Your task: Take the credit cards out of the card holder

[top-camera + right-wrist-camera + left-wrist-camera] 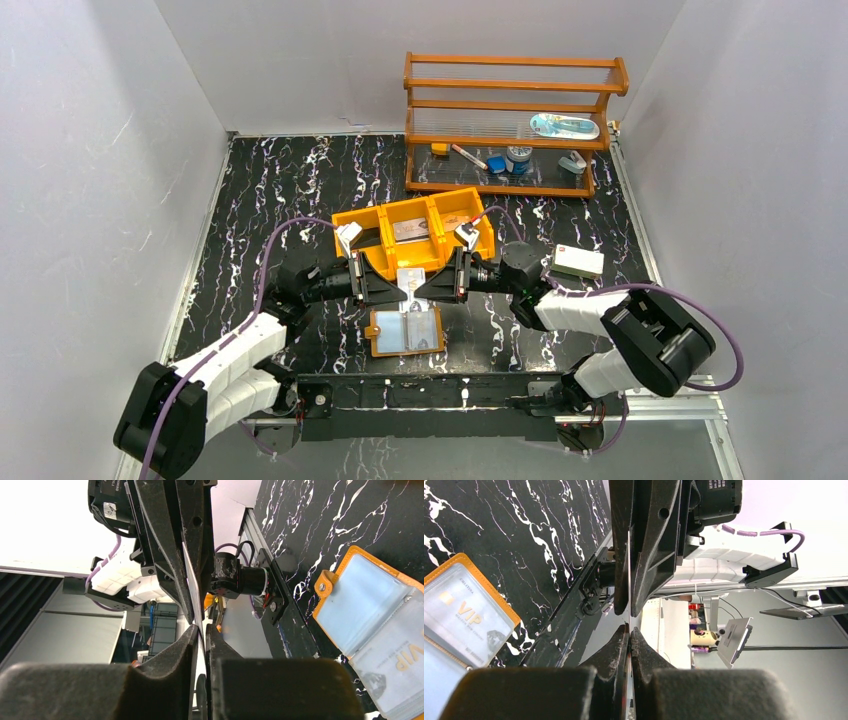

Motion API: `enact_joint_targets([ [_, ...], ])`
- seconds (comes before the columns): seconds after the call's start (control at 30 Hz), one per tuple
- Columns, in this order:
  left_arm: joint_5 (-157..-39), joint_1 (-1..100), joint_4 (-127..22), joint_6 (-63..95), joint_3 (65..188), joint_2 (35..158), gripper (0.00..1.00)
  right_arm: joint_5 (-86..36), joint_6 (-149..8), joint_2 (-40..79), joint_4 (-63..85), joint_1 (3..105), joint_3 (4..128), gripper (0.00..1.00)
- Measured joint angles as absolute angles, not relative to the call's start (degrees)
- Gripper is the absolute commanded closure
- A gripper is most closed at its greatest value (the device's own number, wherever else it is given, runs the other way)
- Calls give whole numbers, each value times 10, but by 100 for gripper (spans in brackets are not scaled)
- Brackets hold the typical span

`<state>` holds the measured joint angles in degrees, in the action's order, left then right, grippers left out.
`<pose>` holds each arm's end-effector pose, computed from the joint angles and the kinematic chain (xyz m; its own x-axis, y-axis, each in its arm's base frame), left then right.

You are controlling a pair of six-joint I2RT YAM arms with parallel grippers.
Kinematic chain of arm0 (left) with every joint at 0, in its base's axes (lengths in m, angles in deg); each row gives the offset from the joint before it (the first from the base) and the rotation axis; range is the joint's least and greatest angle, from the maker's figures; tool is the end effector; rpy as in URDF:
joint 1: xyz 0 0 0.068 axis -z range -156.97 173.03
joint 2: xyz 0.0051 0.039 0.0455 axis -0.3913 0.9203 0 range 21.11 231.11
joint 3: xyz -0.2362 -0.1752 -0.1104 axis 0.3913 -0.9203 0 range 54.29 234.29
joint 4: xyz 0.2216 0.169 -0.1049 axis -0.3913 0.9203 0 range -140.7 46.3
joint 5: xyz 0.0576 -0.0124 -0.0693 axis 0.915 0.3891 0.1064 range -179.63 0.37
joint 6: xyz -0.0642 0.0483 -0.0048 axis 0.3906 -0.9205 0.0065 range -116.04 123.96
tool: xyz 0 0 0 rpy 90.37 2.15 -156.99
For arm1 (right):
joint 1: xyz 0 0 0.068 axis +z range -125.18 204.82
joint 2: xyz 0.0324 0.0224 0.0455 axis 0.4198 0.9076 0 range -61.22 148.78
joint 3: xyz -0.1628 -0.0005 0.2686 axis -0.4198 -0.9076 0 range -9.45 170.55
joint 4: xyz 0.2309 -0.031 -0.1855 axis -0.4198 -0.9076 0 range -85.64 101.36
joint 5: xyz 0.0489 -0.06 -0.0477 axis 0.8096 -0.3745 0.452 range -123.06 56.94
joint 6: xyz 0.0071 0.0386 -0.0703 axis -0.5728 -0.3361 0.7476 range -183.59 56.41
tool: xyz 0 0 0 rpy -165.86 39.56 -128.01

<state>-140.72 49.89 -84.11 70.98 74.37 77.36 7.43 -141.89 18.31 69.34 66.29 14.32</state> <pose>0.1820 -0.1529 0.2438 -0.9165 -0.1840 -0.3552 0.3417 0.1017 -0.9343 0.1950 0.2327 0.2193 -0.9633 0.1425 -0.2273 -0.2292 0.0033 0.9734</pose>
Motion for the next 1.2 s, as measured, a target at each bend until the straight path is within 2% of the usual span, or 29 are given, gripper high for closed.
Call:
enact_joint_targets([
  [0.13,-1410,499,-843,712,737,774,98,77,-1427,189,706,666,143,98],
  [0.2,-1410,498,-844,713,736,774,82,77,-1428,189,709,667,143,100],
  [0.37,-1398,498,-802,687,739,773,33,69,-1423,185,695,670,143,100],
  [0.4,-1393,498,-783,677,743,772,26,64,-1417,181,681,670,143,100],
  [0.47,-1376,498,-740,654,754,766,18,51,-1401,166,644,670,143,100],
  [0.63,-1309,498,-614,595,804,734,12,-11,-1330,94,475,668,154,100],
  [0.83,-1186,498,-450,519,868,703,4,-136,-1217,40,241,662,239,100],
  [1.0,-1050,498,-314,463,919,690,2,-221,-1107,60,119,661,336,100],
  [1.2,-908,490,-205,427,950,711,2,-292,-983,135,42,661,436,100],
])
